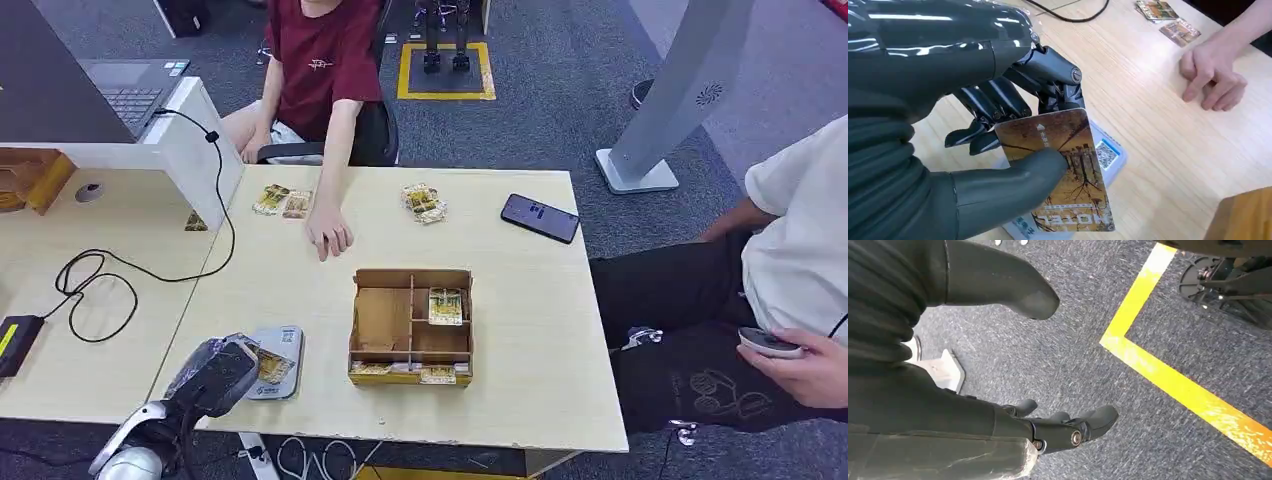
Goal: Pass the card to the sensor for recognition and then transmit it.
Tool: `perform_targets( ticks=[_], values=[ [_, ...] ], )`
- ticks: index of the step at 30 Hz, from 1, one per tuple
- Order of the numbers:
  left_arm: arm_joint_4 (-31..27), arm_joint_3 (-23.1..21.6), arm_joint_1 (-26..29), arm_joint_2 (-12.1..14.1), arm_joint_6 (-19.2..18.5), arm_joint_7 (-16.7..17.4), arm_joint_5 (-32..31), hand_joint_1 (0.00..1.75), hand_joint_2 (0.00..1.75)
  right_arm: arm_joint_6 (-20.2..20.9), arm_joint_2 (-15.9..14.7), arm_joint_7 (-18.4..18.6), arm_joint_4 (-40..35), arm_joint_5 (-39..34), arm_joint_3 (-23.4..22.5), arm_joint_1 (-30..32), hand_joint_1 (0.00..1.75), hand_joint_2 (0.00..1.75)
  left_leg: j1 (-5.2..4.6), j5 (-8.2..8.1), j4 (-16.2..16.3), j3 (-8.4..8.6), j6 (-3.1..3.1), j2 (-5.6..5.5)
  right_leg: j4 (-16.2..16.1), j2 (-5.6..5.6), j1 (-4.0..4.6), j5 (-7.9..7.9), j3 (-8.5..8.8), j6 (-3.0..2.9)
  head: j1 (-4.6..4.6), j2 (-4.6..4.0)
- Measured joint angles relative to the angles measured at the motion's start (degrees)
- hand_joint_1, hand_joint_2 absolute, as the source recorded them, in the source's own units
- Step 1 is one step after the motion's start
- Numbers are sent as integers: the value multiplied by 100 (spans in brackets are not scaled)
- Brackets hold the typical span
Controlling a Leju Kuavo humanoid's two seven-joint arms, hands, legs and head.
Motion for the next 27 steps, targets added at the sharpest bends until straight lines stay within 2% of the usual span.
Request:
perform_targets(
  ticks=[7, 14, 21, 27],
  values=[
    [7, -138, -159, -190, 105, 35, -48, 175, 175, 0, 0, 2, 0, 15, 0, -4, 0, 175, 0, 0, 0, 1, 0, 1, 0, 0, 0, 1, 1, 0, 0, 0],
    [109, -225, -350, -385, 444, 125, -225, 175, 175, 9, 2, 37, 0, 26, 0, -20, 0, 175, 0, 0, 0, 0, 0, -1, 0, 0, 0, 1, 0, 0, 0, 0],
    [225, -256, -459, -494, 507, 125, -256, 175, 175, 9, 2, 57, 0, 26, 0, -22, 0, 175, 0, 0, 1, 1, 0, 0, 0, 0, 0, 1, 0, 0, 0, 0],
    [418, -267, -573, -564, 831, 188, -597, 175, 175, 9, 9, 59, 0, 94, 0, -26, 0, 175, 0, 0, 0, 1, 0, 0, 0, 0, 0, 1, 0, 0, 0, 0]
  ],
)
